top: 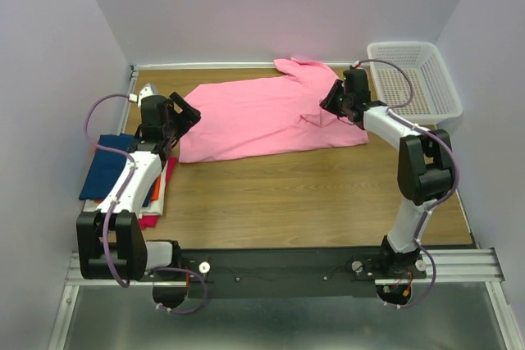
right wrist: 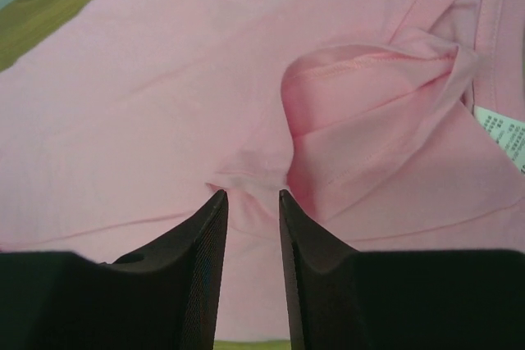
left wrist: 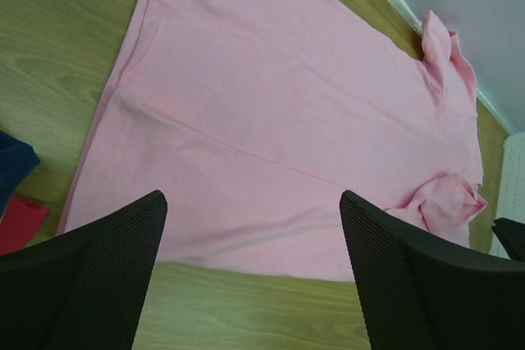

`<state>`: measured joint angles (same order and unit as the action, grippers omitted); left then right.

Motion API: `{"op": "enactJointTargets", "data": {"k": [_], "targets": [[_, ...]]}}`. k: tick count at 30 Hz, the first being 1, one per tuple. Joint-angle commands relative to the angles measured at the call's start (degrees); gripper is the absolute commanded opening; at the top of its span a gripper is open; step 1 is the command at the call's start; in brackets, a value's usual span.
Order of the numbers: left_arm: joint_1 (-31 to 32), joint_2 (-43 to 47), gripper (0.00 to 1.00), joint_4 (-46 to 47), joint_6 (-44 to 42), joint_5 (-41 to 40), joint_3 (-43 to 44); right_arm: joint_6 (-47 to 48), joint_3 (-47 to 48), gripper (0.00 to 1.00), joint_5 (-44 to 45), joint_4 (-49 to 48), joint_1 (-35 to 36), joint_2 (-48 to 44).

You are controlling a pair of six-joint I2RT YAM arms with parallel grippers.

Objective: Fold and stack the t-shirts
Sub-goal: Fold the tshirt

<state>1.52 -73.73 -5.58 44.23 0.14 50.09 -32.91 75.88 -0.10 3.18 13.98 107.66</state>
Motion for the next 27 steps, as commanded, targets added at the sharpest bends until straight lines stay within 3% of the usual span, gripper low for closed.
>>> {"op": "enactJointTargets", "data": {"k": [1, 15, 27], "targets": [[0.2, 2.2, 0.92, -1.4, -5.4, 4.0, 1.5, 1.9, -3.3, 0.38, 2.0, 1.1, 1.0, 2.0], [0.3, 5.8, 0.92, -7.0, -17.1, 6.9, 6.3, 1.5, 3.4, 0.36, 1.7, 1.0, 2.1, 11.0], [0.3, 5.5, 0.93, -6.2, -17.8, 8.4, 5.1, 2.6, 11.2, 0.17, -1.6, 1.1, 2.3, 15.5]]}}
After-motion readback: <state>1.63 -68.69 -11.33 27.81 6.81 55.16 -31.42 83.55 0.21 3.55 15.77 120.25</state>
